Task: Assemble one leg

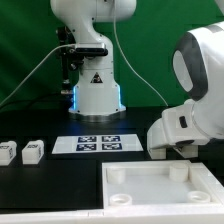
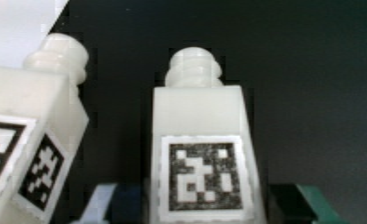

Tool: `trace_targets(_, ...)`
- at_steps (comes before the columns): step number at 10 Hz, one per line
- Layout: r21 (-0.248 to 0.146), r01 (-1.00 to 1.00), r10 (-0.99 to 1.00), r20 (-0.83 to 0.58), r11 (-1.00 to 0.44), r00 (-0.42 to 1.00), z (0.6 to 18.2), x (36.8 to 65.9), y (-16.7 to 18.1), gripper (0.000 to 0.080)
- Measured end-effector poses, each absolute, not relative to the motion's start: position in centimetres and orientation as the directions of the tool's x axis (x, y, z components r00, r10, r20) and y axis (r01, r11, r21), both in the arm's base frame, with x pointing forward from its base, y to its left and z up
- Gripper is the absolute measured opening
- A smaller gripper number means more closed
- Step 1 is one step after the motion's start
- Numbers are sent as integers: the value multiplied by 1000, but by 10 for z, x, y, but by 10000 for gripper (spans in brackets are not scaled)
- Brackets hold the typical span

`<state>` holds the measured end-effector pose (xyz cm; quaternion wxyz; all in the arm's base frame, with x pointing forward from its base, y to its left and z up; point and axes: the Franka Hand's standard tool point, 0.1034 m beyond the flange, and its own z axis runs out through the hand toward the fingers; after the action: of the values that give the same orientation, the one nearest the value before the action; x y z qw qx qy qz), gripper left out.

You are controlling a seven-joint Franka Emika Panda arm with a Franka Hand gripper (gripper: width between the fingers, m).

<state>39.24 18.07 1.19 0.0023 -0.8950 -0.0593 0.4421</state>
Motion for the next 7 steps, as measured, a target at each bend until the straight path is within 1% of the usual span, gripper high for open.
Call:
trace_targets(1, -70, 109, 123, -777, -992, 617, 20, 400, 178, 291)
trace_targets(2, -81, 114, 136, -753, -990, 644, 34, 411, 176, 291)
trace_targets(4, -101, 130, 164, -698, -986, 697, 71, 432, 167, 291)
trace_targets(5, -108, 136, 174, -619, -985, 766, 87, 451, 167, 292)
trace_targets(6, -109, 142, 178, -486, -984, 856, 101, 467, 163, 292)
trace_targets(7, -112, 170, 200, -360, -979, 911, 114, 471, 154, 292)
